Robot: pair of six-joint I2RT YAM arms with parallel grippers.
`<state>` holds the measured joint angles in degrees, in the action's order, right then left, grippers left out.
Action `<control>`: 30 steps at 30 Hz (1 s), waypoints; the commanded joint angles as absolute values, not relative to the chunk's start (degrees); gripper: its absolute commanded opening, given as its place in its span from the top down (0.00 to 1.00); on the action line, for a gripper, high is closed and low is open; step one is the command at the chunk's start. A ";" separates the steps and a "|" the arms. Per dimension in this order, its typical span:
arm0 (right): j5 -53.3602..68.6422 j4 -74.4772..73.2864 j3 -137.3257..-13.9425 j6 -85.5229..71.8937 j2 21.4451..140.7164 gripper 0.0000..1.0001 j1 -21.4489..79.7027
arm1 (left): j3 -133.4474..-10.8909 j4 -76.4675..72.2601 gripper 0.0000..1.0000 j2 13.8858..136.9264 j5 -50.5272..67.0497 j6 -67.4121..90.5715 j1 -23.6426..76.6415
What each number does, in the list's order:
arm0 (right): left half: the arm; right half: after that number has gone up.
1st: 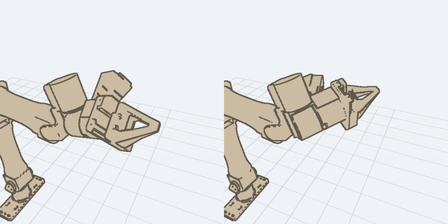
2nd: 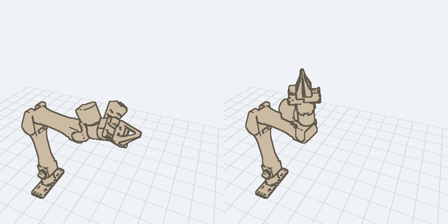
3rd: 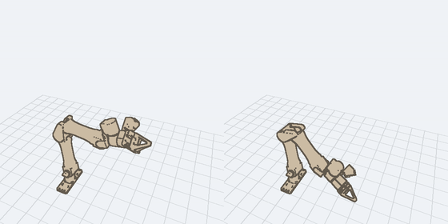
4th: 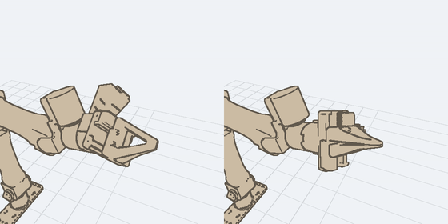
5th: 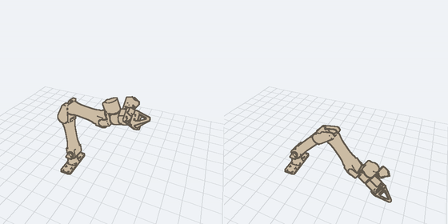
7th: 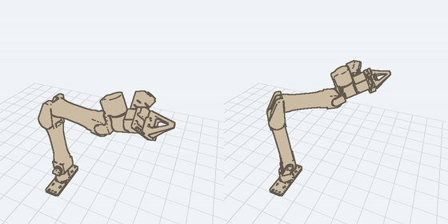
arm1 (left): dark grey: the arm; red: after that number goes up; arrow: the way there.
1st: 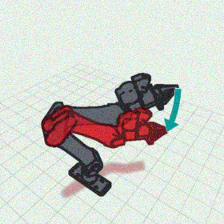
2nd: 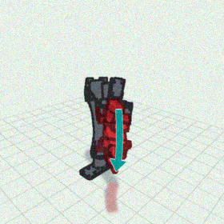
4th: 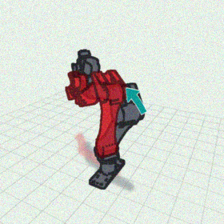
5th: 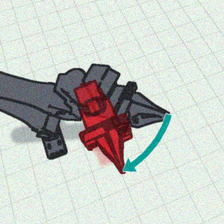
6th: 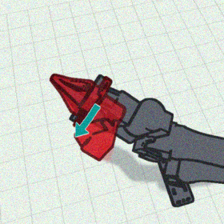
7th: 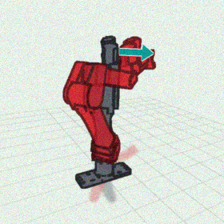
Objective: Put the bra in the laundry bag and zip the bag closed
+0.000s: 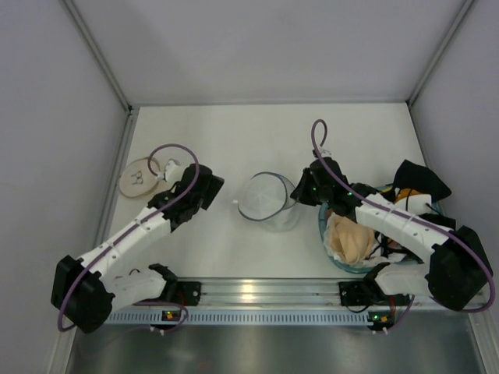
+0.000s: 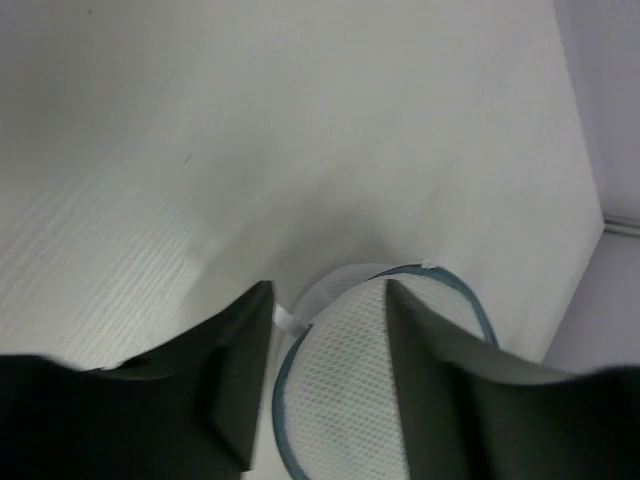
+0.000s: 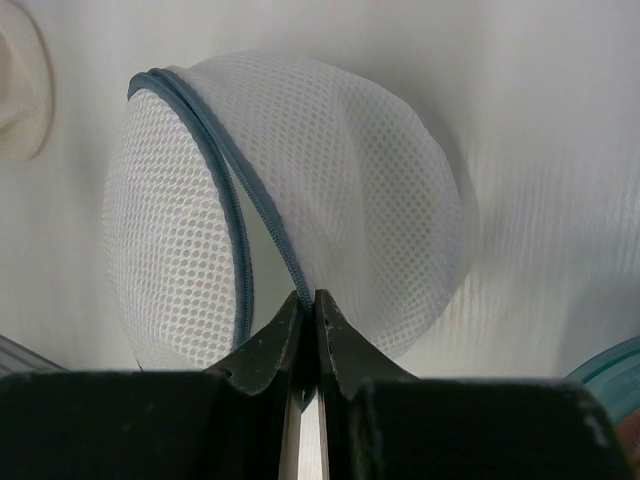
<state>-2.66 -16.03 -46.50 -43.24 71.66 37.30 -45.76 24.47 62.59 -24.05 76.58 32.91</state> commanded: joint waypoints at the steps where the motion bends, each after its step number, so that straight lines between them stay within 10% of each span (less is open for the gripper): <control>1: -2.73 -13.71 -46.23 -43.42 70.58 0.93 36.47 | -42.90 27.07 0.35 61.70 -17.15 84.86 32.52; 6: -2.29 -13.27 -45.97 -43.15 71.19 0.94 36.47 | -41.48 26.90 0.15 62.40 -13.89 94.55 32.69; 30: -2.28 -13.36 -47.11 -42.36 70.93 0.97 36.47 | -43.77 21.01 0.27 79.10 -12.65 119.62 36.12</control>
